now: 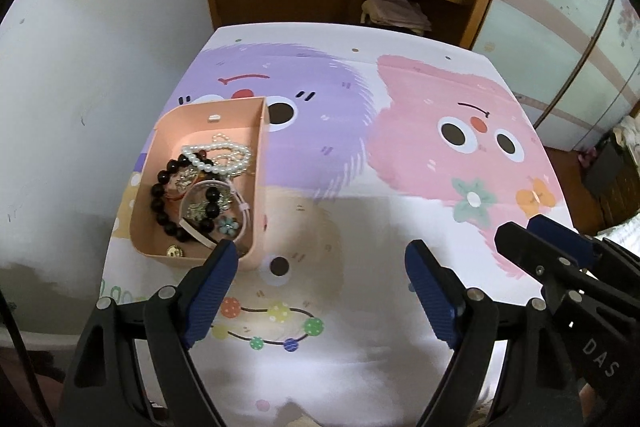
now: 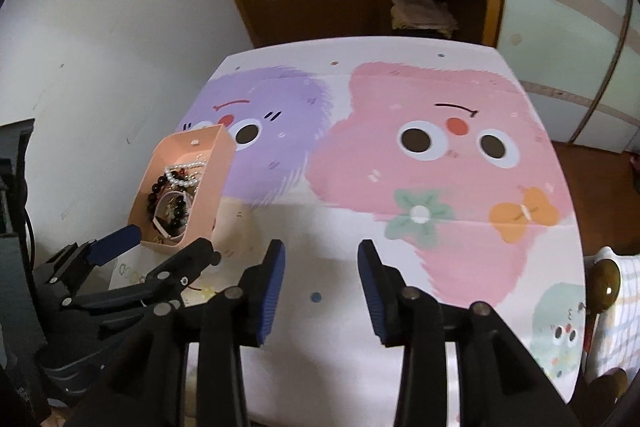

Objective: Organize jewelry

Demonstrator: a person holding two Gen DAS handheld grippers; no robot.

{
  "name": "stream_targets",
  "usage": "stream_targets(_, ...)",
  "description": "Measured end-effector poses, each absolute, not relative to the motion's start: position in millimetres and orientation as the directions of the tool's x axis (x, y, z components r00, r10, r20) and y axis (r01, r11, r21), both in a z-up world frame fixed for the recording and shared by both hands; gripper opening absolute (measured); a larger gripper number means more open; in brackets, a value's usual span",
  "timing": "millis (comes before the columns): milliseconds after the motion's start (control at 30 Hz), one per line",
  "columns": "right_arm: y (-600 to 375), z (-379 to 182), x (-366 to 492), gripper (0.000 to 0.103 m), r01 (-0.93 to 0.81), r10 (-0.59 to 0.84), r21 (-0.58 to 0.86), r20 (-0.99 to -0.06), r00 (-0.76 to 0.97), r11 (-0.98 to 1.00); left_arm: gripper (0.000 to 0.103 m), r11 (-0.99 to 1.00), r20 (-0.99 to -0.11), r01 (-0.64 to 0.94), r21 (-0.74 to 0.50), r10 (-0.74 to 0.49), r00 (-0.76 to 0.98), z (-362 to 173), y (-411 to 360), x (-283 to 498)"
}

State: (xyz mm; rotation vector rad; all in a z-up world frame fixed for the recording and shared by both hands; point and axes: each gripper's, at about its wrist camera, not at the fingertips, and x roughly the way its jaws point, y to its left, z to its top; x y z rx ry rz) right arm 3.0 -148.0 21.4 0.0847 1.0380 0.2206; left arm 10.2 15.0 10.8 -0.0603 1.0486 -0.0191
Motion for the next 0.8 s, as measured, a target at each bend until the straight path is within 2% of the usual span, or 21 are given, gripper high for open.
stream_targets(800, -165.9, 26.4, -17.8, 0.038, -0.082, 0.209, 0.196, -0.815, 0.541, 0.977, 0.084, 0.999, -0.844, -0.018, -0.033, -0.018, 0.536, 20.5, 7.0, 3.0)
